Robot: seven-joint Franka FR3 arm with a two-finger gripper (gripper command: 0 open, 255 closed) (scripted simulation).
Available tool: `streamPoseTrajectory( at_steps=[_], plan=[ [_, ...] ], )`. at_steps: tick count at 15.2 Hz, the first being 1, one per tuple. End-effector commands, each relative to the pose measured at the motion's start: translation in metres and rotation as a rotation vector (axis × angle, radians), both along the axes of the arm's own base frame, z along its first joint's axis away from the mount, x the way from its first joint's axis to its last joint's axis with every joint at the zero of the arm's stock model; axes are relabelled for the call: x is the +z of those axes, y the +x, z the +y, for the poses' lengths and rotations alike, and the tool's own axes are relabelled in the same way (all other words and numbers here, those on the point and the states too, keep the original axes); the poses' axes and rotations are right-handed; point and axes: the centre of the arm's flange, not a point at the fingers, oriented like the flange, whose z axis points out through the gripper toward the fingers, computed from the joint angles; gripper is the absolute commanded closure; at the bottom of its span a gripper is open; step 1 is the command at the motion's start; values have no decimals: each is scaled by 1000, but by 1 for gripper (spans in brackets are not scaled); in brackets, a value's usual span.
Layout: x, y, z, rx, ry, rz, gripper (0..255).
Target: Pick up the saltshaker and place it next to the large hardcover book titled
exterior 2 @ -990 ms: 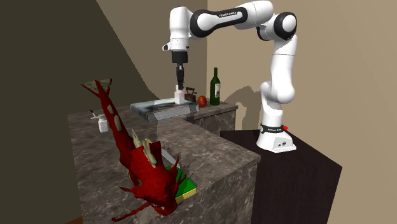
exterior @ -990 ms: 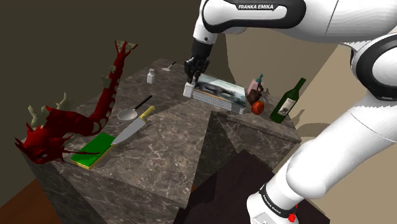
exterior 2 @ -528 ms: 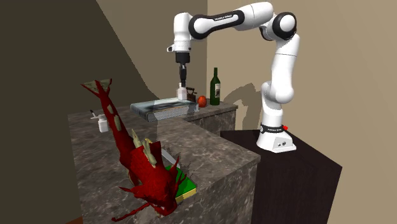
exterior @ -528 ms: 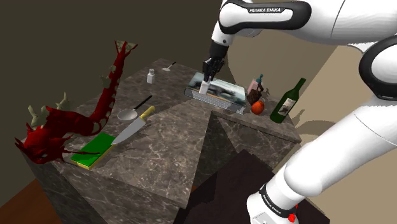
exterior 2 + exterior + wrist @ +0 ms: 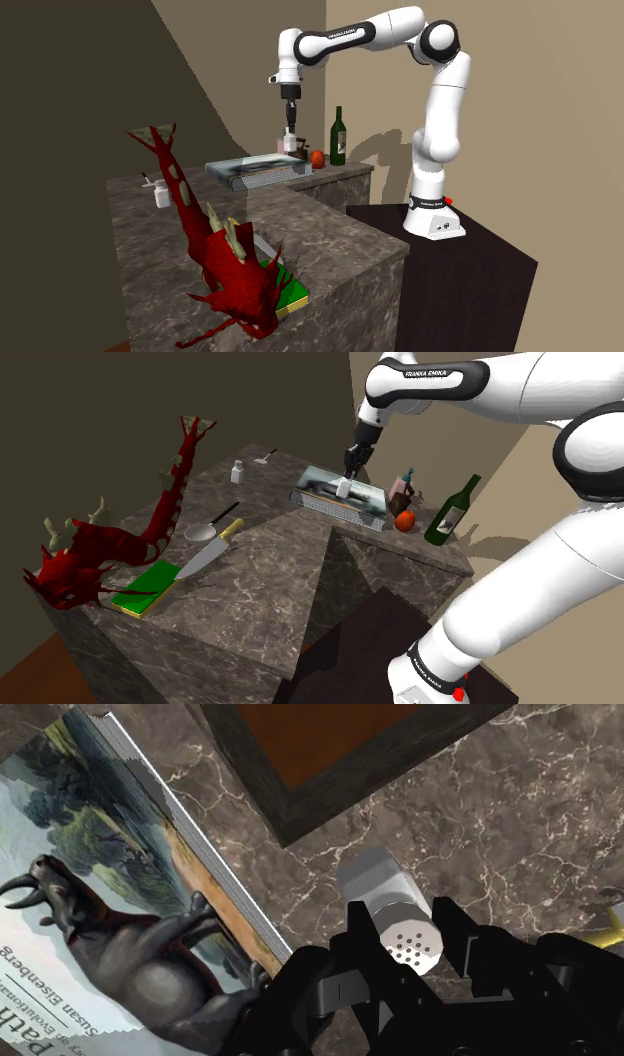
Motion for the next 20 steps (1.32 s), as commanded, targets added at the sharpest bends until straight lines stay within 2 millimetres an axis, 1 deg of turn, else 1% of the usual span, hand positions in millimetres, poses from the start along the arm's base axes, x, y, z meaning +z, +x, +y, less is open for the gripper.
streamPoseTrajectory(
  at_steps=[1, 20],
  plan=[
    [0, -7, -27, 2, 0, 0, 255],
    [1, -46, -275, 2, 0, 0, 255]
  ],
)
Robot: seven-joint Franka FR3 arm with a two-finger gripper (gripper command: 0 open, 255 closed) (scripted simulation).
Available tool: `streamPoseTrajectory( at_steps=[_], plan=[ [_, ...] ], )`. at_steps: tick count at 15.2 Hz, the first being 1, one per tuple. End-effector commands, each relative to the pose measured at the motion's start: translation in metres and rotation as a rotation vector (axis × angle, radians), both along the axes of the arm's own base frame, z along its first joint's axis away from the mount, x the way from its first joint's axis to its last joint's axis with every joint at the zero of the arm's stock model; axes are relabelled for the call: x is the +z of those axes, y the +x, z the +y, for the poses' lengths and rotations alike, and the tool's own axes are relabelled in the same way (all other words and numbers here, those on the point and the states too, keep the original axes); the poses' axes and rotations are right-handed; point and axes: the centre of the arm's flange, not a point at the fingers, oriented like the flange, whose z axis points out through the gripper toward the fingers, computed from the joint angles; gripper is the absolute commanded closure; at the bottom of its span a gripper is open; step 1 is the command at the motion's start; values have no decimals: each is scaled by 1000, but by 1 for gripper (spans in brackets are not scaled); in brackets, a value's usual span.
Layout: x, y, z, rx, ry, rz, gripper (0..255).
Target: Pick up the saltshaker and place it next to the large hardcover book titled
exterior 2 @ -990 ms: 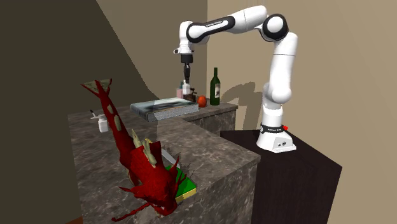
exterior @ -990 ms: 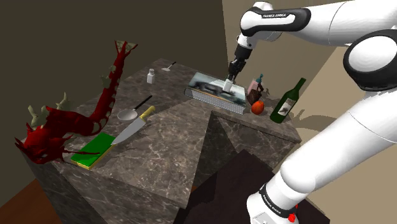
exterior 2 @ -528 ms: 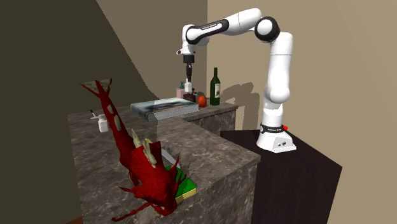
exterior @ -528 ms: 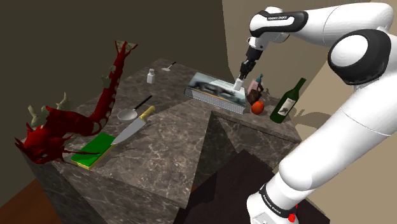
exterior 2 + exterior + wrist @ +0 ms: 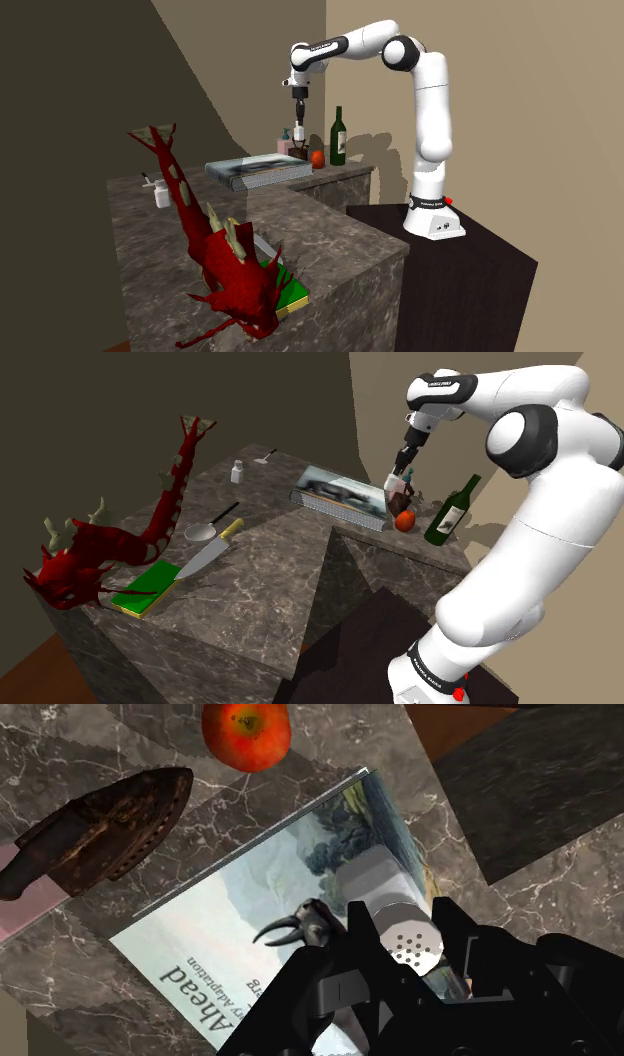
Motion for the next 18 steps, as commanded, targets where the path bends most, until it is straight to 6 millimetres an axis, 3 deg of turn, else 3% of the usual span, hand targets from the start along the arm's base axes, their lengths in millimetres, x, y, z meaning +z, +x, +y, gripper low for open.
streamPoseTrajectory(
  at_steps=[1, 6, 18],
  plan=[
    [-2, -2, -28, 2, -1, 0, 255],
    [-2, -12, -94, 2, -1, 0, 255],
    [-65, -12, -94, 2, -1, 0, 255]
  ],
)
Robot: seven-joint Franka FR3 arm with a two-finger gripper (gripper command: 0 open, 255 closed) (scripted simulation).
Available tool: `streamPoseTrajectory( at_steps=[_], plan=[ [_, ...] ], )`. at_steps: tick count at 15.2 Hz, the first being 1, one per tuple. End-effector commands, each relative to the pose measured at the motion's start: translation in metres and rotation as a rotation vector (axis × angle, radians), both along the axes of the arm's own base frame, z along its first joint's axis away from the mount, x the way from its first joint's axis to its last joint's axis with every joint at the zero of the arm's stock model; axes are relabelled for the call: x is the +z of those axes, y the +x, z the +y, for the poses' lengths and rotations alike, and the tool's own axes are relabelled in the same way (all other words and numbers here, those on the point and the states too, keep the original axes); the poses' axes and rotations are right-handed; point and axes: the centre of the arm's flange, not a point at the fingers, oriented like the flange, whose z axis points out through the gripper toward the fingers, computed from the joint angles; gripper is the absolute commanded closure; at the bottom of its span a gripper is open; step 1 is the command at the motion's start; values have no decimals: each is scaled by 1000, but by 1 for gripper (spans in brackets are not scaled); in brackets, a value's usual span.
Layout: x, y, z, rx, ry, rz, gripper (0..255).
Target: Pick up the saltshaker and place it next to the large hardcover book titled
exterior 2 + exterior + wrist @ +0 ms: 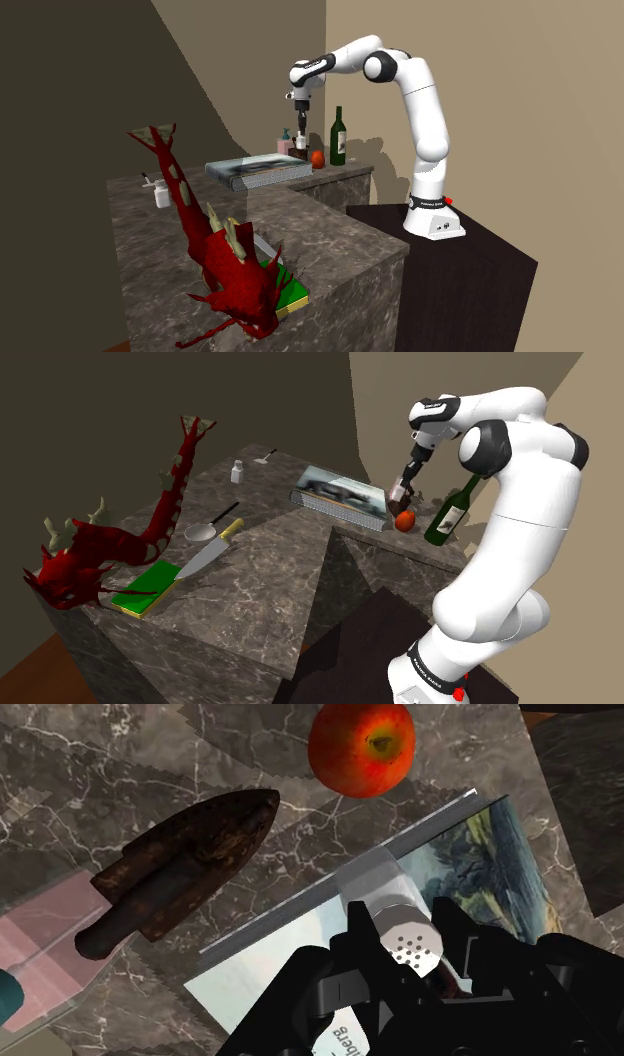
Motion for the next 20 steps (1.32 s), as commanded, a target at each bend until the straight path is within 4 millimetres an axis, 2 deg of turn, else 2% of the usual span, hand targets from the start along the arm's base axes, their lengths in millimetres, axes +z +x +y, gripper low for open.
streamPoseTrajectory(
  at_steps=[1, 17, 20],
  plan=[
    [-11, 1, 1, 0, 0, 0, 255],
    [-98, 1, 1, 0, 0, 0, 255],
    [-98, 1, 1, 0, 0, 0, 255]
  ],
)
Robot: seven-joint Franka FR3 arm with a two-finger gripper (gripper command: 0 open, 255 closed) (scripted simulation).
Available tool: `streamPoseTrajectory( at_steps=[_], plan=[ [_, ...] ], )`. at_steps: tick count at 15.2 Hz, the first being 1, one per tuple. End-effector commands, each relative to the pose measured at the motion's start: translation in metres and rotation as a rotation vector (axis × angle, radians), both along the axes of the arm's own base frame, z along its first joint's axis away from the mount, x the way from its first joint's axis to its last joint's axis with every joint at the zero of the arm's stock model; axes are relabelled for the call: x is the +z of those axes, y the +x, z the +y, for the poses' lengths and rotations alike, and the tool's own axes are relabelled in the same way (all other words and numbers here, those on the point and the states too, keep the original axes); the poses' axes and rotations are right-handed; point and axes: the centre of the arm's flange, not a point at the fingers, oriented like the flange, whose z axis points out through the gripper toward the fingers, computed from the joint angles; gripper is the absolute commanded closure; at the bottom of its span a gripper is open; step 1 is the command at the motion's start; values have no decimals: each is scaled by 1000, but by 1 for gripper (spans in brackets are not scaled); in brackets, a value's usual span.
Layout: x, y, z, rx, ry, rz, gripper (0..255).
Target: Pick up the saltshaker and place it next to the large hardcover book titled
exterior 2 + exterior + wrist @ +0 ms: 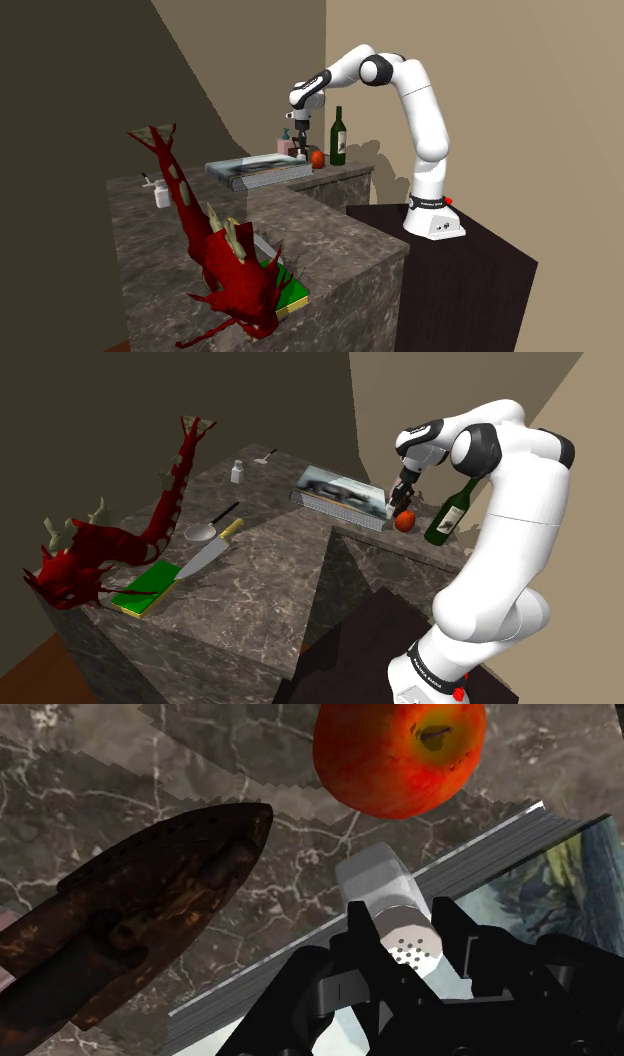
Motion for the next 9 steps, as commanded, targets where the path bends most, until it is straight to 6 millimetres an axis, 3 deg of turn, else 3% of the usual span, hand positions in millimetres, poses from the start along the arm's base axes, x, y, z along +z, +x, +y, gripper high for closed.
streamPoseTrajectory(
  at_steps=[1, 5, 6, 9],
  plan=[
    [-1, 0, 0, 0, 0, 0, 255],
    [-1, 0, 0, 0, 0, 0, 255],
    [-1, 0, 0, 0, 0, 0, 0],
    [-1, 0, 0, 0, 0, 0, 0]
  ],
)
